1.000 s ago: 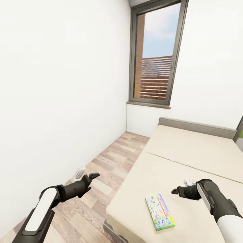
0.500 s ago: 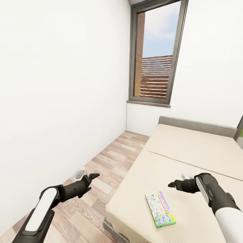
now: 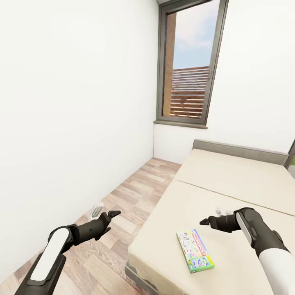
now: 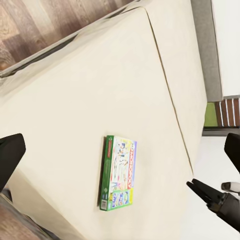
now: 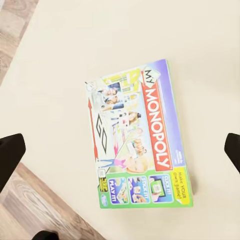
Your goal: Put all the toys in the child's room - the three board games (two on the bed and one on the table), the two jigsaw puzzles on the table, and the tennis ball on the table - inside the toy box on the table in the child's room.
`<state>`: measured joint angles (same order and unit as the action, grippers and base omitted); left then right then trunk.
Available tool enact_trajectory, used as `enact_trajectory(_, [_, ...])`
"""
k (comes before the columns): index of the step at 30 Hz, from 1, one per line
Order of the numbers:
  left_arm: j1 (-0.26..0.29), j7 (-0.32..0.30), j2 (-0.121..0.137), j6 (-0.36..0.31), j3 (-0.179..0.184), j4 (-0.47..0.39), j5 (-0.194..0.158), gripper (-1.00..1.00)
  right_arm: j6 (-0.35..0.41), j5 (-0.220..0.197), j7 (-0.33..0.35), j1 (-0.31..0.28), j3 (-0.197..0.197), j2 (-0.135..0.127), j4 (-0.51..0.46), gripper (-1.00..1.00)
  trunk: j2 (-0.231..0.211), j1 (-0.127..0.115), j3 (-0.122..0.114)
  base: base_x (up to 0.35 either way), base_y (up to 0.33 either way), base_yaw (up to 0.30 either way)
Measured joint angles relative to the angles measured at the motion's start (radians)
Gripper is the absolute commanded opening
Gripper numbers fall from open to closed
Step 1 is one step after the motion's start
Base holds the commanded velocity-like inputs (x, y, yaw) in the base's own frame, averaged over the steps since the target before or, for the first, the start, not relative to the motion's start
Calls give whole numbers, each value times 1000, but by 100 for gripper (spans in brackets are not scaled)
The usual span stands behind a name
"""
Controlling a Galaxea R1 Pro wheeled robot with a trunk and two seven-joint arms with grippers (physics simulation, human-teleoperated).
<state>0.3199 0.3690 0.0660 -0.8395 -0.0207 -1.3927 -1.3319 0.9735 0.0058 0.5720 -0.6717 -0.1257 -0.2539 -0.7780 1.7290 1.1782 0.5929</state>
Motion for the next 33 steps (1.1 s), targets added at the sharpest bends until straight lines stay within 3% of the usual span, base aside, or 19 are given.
enact_trajectory(33, [0, 4, -1, 1, 3, 1, 1, 100, 5, -3, 8, -3, -7, -10, -3, 100, 231, 127, 103, 0, 0, 0])
